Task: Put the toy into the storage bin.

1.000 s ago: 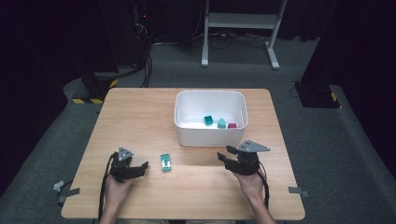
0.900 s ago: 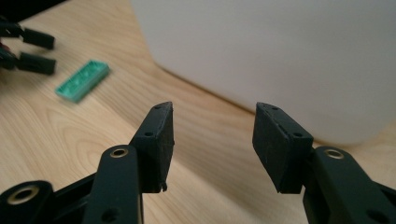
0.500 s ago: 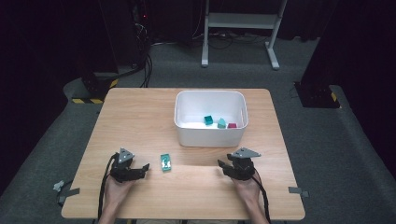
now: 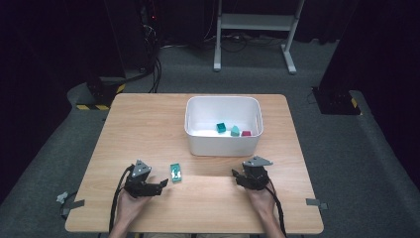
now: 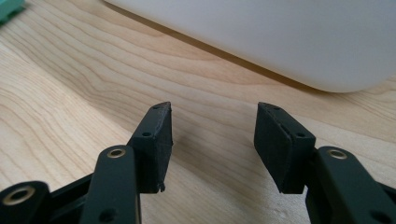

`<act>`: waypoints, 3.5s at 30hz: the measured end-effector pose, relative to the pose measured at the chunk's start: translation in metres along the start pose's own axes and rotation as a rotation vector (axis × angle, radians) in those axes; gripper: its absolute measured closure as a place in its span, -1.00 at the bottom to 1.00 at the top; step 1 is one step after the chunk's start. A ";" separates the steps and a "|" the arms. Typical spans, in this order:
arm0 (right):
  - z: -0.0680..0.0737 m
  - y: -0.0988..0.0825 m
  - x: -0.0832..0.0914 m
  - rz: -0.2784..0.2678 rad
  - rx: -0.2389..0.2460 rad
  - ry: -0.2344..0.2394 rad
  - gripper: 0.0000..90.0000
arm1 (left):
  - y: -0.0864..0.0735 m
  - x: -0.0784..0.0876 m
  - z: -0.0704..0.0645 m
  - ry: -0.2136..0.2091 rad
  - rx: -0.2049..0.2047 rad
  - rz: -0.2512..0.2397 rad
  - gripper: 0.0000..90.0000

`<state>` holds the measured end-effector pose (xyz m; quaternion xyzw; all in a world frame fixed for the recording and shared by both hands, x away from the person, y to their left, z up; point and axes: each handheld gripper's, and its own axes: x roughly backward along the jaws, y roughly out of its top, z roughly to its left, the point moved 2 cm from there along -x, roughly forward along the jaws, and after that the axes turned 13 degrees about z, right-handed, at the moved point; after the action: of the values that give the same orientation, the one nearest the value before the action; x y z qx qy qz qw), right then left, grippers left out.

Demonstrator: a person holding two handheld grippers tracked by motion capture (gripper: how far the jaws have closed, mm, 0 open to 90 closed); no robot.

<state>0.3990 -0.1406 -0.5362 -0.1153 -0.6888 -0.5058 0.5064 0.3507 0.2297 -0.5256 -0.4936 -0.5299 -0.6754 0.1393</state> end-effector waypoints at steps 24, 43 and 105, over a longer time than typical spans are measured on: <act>0.002 0.001 -0.002 0.025 0.012 -0.037 -0.05 | 0.040 -0.033 -0.035 0.091 -0.006 0.040 -0.38; 0.002 0.001 -0.002 0.024 0.015 -0.037 -0.06 | 0.036 -0.035 -0.028 0.094 -0.007 0.048 0.29; 0.003 0.001 -0.002 0.030 0.022 -0.029 -0.16 | 0.165 0.074 0.000 -0.136 -0.055 -0.082 0.31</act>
<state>0.3986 -0.1372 -0.5376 -0.1272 -0.6998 -0.4888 0.5052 0.4331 0.1887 -0.3696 -0.5199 -0.5392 -0.6597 0.0613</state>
